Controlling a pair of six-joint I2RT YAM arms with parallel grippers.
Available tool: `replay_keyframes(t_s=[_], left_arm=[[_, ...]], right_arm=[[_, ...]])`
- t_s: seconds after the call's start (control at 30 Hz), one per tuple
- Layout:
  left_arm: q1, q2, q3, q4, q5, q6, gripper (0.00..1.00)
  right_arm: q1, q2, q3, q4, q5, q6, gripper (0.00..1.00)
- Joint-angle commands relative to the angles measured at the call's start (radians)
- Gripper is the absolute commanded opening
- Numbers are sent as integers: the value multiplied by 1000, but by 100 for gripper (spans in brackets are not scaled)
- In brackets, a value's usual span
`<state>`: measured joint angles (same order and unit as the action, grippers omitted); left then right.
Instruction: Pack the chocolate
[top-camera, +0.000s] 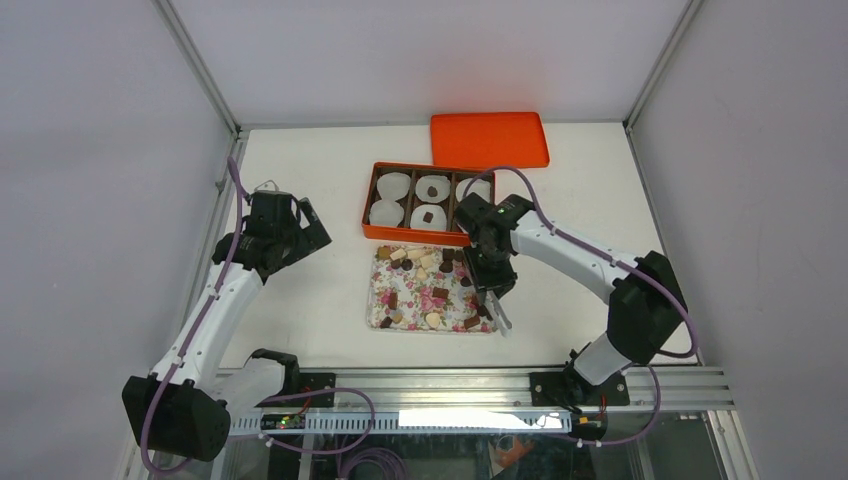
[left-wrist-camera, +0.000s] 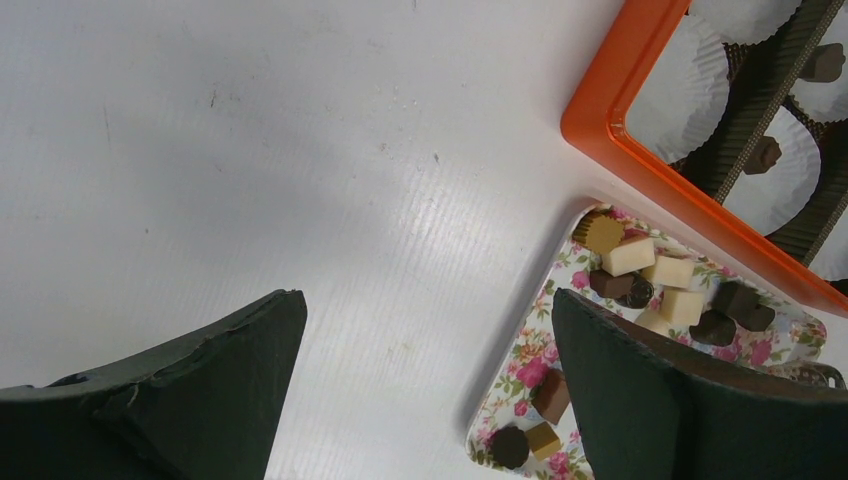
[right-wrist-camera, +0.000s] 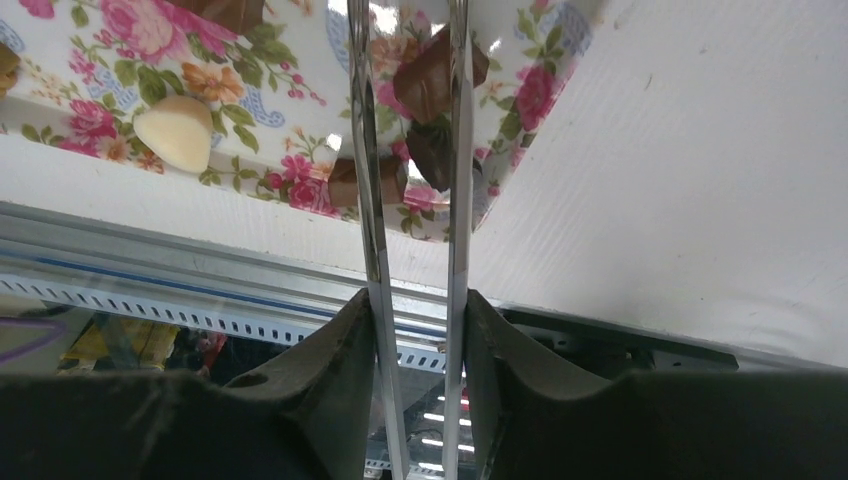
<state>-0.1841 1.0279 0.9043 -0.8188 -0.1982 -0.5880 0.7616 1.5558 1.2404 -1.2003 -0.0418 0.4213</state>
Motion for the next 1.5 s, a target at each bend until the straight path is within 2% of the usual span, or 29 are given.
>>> replay_keyframes(t_s=[0.0, 0.87, 0.93, 1.0, 1.13, 1.3, 1.47], left_arm=[[-6, -27, 10, 30, 11, -7, 99], [-5, -43, 2, 27, -19, -12, 99], [-6, -43, 2, 27, -19, -12, 99], [-6, -40, 3, 27, -18, -13, 99], [-5, -33, 5, 27, -12, -13, 99], [-6, -36, 4, 27, -12, -12, 99], [-5, -36, 3, 27, -12, -12, 99]], right_arm=[[2, 25, 10, 80, 13, 6, 37], [2, 209, 93, 140, 34, -10, 40], [2, 216, 88, 143, 34, -9, 45], [2, 220, 85, 146, 34, -13, 46], [2, 214, 79, 153, 34, -15, 36], [3, 189, 71, 150, 21, -15, 16], [12, 146, 92, 95, -16, -39, 9]])
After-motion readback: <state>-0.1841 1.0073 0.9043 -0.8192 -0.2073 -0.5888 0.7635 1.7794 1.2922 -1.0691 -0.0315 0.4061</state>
